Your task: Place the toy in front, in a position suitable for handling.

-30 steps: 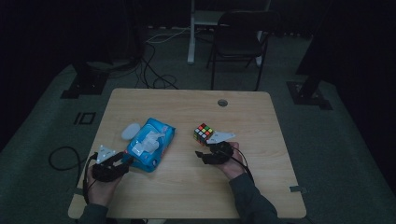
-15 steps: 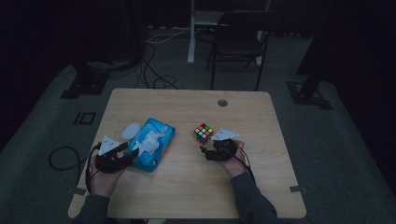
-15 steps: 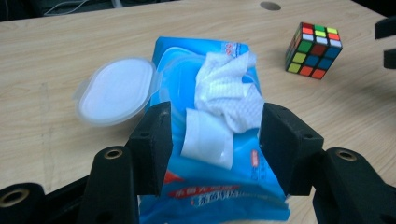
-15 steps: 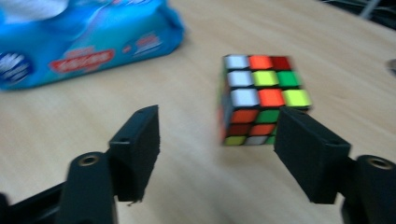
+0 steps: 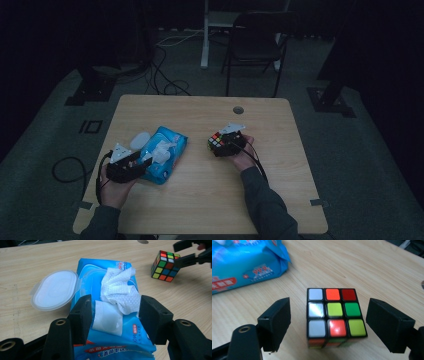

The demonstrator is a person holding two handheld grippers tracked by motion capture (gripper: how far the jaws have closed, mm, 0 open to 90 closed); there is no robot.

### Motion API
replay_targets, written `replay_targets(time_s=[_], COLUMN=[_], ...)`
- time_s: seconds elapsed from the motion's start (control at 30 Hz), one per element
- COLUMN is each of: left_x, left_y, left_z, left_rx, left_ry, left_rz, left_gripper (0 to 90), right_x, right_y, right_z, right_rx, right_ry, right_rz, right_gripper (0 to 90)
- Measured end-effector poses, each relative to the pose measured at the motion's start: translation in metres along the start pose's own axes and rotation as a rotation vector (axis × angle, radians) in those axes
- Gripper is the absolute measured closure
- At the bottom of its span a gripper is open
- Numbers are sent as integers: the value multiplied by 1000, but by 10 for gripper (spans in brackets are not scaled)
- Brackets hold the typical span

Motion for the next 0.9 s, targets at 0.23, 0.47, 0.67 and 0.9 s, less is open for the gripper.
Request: replay_targets(time_s=[0.23,0.47,0.67,0.9], left_x=[6,15,23,43], left_y=[1,4,9,11], left_z=[-1,-8,-16,-27], left_rx=[15,40,74,124], left_ry=[-18,-31,-40,-85], left_rz=[0,2,-12,-40], left_gripper=[456,456,456,452], right_x=[18,28,27,20], right_y=[5,6,4,-6], right_z=[-4,1,0,-6], right_rx=[-20,-27,-9,-5], right_ry=[-68,-109,-105,-71], right_rz=[-7,-12,2,3], right_gripper=[243,308,335,338])
Point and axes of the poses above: each handheld gripper's, and its own axes: x roughly forward along the jaws, z roughly out of its underside, y roughly to its right, the point moved 6 cm from there along x, roughly forward along the jaws, and after that the axes turned 13 degrees about -y, right-handed, at the moved point
